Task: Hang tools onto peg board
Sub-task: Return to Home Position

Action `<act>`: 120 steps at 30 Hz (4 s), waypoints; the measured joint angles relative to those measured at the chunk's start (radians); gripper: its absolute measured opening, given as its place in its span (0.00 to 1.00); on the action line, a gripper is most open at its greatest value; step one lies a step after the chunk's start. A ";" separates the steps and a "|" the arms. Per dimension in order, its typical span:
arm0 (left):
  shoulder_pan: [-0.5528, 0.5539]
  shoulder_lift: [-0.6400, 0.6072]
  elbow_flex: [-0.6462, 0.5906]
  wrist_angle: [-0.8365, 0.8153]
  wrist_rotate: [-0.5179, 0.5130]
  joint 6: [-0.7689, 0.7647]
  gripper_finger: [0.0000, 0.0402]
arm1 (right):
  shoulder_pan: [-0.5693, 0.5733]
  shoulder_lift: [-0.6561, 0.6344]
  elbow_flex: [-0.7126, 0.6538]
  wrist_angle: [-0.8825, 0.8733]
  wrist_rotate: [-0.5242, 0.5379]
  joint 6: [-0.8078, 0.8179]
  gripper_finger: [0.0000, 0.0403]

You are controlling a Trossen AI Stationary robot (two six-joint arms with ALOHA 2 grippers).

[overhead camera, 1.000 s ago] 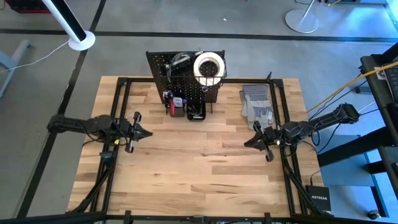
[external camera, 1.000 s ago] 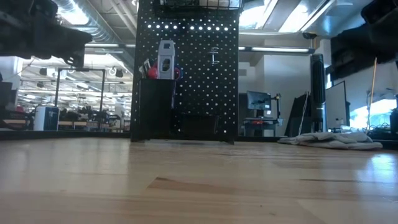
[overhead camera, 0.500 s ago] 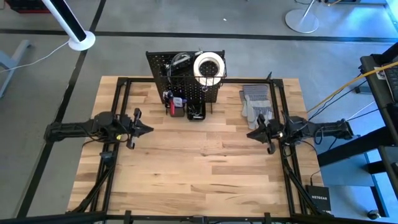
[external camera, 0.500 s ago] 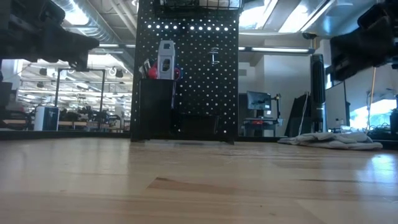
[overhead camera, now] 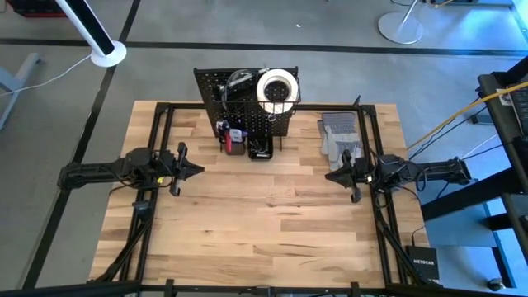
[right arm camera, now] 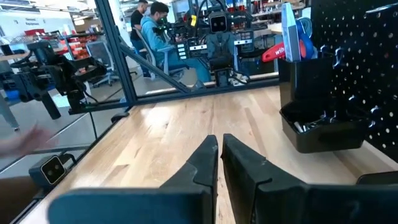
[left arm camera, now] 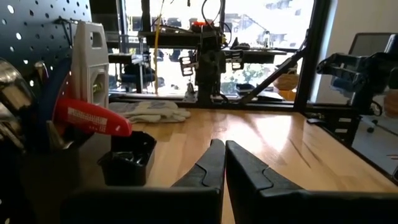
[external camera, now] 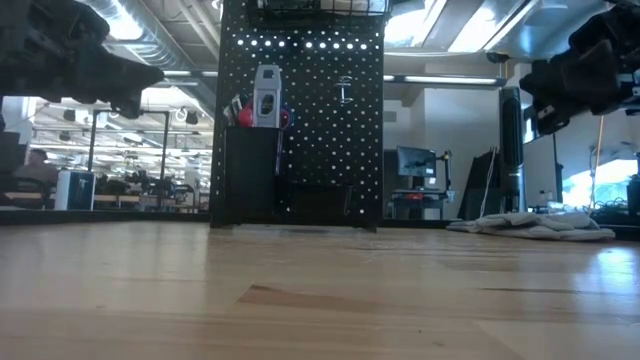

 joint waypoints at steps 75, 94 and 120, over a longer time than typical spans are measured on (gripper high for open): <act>0.000 0.002 0.000 -0.003 -0.001 -0.001 0.01 | 0.000 0.001 0.000 -0.004 0.002 0.066 0.07; 0.000 0.002 0.000 -0.004 -0.001 -0.001 0.01 | 0.000 0.001 -0.001 -0.004 0.002 0.066 0.07; 0.000 0.002 0.000 -0.003 -0.001 -0.001 0.01 | 0.000 0.001 -0.001 -0.005 0.002 0.066 0.07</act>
